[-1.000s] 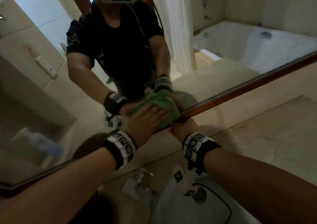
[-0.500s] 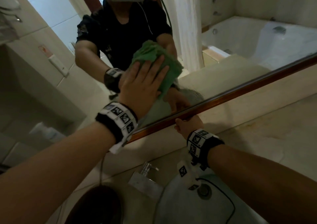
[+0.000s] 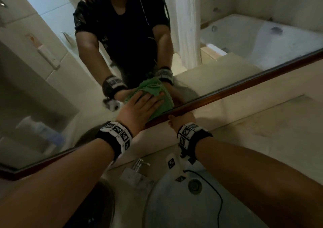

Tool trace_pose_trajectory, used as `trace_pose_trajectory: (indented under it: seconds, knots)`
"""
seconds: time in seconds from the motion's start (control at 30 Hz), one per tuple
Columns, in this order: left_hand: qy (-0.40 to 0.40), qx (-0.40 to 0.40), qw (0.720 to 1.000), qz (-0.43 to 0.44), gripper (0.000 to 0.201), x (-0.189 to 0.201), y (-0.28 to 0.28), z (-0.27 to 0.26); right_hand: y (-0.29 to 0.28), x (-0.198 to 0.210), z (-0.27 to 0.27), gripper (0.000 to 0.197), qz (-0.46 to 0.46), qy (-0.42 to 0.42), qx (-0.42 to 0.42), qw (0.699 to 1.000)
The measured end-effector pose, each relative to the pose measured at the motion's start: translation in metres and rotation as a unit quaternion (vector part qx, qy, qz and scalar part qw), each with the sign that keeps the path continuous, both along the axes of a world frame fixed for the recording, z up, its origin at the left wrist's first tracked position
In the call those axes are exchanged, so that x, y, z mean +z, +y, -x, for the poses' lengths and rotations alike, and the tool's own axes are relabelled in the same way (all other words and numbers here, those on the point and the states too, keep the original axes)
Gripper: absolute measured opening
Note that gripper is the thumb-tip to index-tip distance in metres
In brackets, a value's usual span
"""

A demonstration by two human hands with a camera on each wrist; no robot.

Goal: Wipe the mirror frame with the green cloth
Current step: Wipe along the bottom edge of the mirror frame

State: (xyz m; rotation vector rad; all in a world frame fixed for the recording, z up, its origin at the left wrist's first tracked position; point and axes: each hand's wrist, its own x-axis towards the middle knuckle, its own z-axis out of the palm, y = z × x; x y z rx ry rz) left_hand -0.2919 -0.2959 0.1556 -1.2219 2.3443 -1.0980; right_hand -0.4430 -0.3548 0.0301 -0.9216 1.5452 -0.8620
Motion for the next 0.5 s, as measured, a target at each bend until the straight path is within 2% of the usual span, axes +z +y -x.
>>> trace_pose_trajectory:
  seconds: [0.07,0.13,0.3,0.4,0.5]
  knots:
    - [0.011,-0.008,1.0,0.005,0.061,-0.001,0.001,0.002,0.009,0.019,0.016,0.062,-0.007,0.011,-0.031,0.999]
    - [0.045,-0.026,0.999,0.015,0.054,-0.004,-0.001,0.005,0.02,0.044,0.035,0.062,0.001,0.037,-0.07,0.997]
    - [0.076,-0.048,0.995,0.044,0.054,-0.011,-0.006,0.024,0.028,0.065,0.073,0.065,0.039,0.078,-0.149,0.985]
    - [0.068,-0.061,0.994,0.062,0.053,-0.006,-0.015,0.04,0.011,0.072,0.083,0.077,0.026,0.039,-0.209,0.977]
    - [0.064,-0.064,0.994,0.061,0.054,-0.006,-0.025,0.058,0.002,0.075,0.092,0.082,-0.011,0.026,-0.204,0.979]
